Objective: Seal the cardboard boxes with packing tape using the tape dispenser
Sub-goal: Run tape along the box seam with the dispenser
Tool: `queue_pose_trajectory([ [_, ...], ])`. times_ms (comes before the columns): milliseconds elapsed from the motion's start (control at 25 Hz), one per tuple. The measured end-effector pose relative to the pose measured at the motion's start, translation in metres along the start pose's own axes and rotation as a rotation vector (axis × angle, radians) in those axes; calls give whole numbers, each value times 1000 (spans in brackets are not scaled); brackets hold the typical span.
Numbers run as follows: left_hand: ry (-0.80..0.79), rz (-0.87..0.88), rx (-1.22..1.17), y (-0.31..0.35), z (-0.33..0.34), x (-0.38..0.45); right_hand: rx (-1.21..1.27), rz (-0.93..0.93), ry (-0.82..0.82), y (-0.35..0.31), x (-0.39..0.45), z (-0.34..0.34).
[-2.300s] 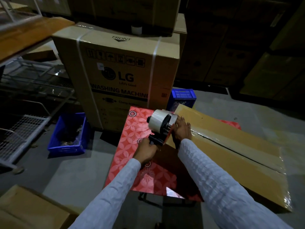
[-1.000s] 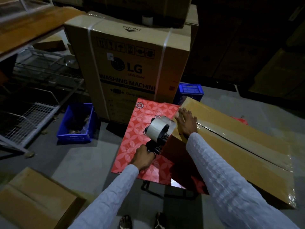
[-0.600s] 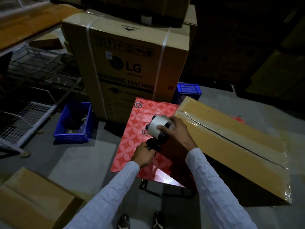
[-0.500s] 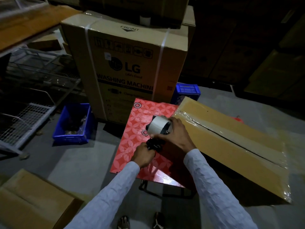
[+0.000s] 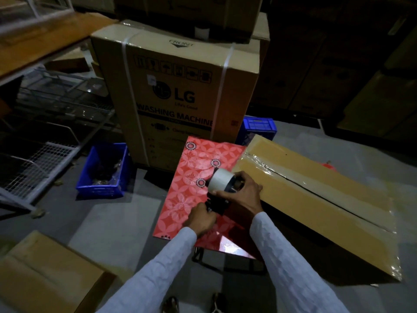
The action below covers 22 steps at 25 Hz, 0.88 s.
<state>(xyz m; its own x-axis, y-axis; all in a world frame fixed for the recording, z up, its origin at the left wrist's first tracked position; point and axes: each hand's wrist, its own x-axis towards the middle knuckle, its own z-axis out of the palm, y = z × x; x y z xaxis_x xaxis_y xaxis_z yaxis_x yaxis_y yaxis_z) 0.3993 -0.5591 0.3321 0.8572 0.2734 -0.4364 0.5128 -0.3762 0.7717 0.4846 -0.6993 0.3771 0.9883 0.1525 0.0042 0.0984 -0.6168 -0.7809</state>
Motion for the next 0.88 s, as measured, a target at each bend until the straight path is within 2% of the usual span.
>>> queue_pose_trajectory([
  [200, 47, 86, 75, -24, -7, 16, 20, -32, -192, 15, 12, -3],
  [320, 24, 167, -57, -36, -12, 19, -5, -91, -248, 23, 17, -7],
  [480, 23, 244, -226, -49, -12, 20, 52, -56, -53, 31, 38, -14],
  [600, 125, 206, -255, -83, -4, 26, -146, -100, -52, 48, 41, -12],
  [720, 184, 99, -163, -115, 1, 32, -226, -113, -40, 51, 38, -10],
  [880, 158, -49, 89, -126, 9, 47, -282, -87, 44, 46, 38, -5],
])
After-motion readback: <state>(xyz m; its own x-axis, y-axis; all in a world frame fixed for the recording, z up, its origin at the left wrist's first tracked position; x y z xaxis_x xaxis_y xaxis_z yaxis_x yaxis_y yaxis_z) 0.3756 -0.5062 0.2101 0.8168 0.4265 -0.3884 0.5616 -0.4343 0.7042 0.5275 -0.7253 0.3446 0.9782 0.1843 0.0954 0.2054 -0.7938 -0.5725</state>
